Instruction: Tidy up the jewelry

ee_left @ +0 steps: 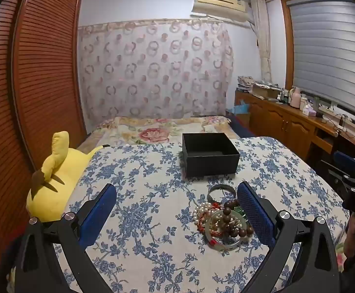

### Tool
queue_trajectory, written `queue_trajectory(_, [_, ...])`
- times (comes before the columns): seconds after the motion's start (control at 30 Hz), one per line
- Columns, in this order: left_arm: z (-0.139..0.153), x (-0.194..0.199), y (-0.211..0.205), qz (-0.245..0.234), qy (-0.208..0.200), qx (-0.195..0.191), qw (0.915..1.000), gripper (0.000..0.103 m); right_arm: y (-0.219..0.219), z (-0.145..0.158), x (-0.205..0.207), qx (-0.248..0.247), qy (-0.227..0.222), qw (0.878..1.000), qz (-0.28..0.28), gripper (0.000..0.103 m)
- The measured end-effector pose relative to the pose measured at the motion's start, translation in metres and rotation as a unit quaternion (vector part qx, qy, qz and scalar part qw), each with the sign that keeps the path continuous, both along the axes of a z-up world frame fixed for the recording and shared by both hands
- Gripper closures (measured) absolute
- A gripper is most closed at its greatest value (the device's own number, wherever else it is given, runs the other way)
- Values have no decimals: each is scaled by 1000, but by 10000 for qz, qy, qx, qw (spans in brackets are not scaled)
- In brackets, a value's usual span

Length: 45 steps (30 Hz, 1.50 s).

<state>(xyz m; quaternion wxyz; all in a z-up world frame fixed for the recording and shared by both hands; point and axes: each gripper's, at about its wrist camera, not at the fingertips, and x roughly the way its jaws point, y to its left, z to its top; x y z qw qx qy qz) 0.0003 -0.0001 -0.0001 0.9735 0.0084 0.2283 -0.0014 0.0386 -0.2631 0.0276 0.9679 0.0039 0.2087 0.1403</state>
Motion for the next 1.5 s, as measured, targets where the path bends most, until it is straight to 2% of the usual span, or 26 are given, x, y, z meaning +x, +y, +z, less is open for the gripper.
queue_trajectory(0.93, [3,4,1,17,-118,-20,9999,7,0,-6,0,-19,51,10000,24,2])
queue_trajectory(1.0, [13,-8,-4,8,-129,-28,9999,8,0,-3,0,-18,46,10000,18,2])
queue_trajectory(1.5, [19,-10,-5,4,-146,-24,9999,8,1,-1,-1,-11,41,10000,5,2])
